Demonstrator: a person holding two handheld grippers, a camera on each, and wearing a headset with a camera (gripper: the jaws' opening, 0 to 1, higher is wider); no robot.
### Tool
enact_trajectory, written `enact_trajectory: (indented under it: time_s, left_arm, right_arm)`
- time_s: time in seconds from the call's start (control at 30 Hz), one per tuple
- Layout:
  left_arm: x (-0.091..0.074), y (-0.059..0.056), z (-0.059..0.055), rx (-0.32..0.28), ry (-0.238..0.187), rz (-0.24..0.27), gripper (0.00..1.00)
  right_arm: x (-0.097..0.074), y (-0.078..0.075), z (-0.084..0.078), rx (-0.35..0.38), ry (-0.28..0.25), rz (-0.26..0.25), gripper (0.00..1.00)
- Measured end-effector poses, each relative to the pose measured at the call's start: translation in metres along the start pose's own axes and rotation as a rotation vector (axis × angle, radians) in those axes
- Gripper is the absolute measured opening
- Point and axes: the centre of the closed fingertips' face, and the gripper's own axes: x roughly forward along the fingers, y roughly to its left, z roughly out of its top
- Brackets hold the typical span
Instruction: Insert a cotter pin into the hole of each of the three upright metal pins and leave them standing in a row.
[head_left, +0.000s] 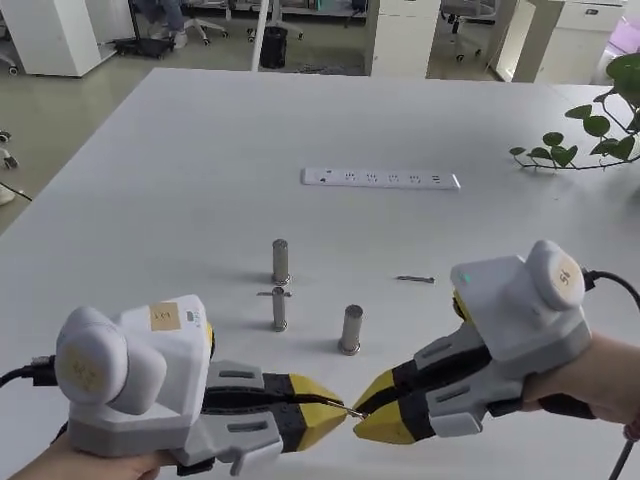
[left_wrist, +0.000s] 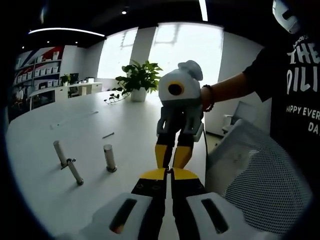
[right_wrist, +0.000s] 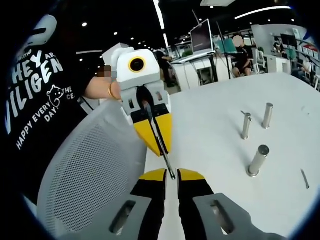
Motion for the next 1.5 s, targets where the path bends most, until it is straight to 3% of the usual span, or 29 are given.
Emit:
enact_trajectory:
  time_s: [0.23,0.4,0.53,0.87,1.07,1.5]
  left_arm:
    - [0.001,-0.002,0.0,0.0,-0.002,-0.009,0.0]
    - [0.002,-0.003,-0.001,0.011,-0.003,-0.015,0.0]
    - [0.005,-0.003,-0.002,0.028,0.003,-0.008,0.01]
    - [0.012,0.018,0.003,0.054,0.004,0.097,0.04]
    - [0.015,0.03,0.012,0.03,-0.052,0.163,0.15]
    - [0.017,0.048,0.004,0.023,-0.027,0.282,0.28]
  right_arm:
    - [-0.002,0.001,-0.001,0.0,0.018,0.003,0.0]
    - [-0.005,0.003,-0.003,-0.047,0.043,0.008,0.0]
    - [-0.006,0.002,-0.005,-0.126,0.086,-0.006,0.0]
    - [-0.011,-0.016,-0.004,-0.196,0.145,-0.098,0.0]
    - [-0.019,-0.031,-0.002,-0.226,0.169,-0.159,0.0]
    - [-0.042,-0.07,-0.012,-0.259,0.293,-0.277,0.0]
